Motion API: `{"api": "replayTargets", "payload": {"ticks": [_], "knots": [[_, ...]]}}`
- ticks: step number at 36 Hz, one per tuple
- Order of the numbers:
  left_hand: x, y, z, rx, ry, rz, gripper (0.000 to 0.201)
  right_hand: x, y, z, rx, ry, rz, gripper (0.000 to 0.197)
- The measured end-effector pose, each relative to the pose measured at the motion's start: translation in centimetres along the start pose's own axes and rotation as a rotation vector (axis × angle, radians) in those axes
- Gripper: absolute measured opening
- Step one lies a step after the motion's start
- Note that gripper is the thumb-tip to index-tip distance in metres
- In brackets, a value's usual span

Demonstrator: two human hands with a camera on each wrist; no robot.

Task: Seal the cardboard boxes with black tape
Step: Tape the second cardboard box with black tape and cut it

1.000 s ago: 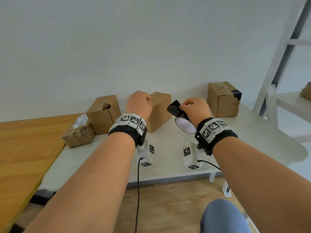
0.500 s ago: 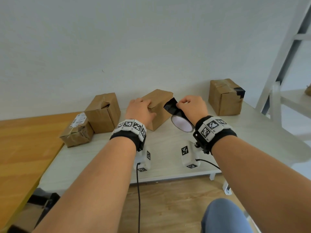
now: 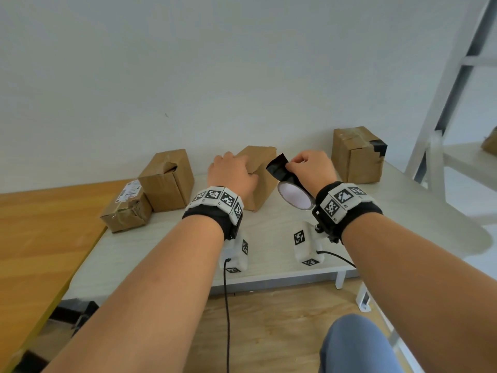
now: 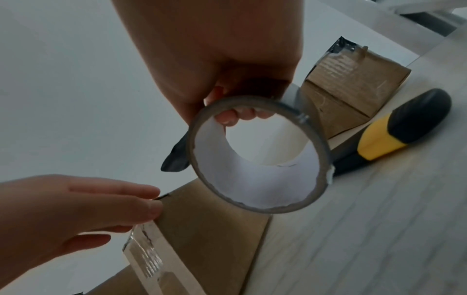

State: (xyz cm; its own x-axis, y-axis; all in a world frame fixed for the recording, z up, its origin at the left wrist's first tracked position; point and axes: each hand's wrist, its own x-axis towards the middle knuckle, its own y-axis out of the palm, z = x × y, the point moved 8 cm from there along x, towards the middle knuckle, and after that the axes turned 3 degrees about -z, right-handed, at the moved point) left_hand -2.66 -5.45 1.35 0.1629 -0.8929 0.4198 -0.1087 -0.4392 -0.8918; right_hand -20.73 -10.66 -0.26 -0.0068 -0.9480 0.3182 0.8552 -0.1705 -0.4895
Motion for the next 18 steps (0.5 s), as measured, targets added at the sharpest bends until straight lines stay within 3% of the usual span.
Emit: {"api": "replayTargets", "payload": {"ticks": [5,9,18], "knots": [[0.3,-1.1,-0.9,-0.198,0.008,0.004,0.038,-0.1,-0.3,0.5,-0.021,-0.007,0.010,0.009],[0.2,-1.8,-2.1,-0.359,-0.021,-0.017,0.014,-0.3,0.0,1.1,-0.014,-0.014,0.020,0.009],[0.6,-2.3,-1.8,-0.427,-0.052,-0.025,0.010,-0.4,0.9,2.0,-0.010,-0.042,0.055,0.012]]}}
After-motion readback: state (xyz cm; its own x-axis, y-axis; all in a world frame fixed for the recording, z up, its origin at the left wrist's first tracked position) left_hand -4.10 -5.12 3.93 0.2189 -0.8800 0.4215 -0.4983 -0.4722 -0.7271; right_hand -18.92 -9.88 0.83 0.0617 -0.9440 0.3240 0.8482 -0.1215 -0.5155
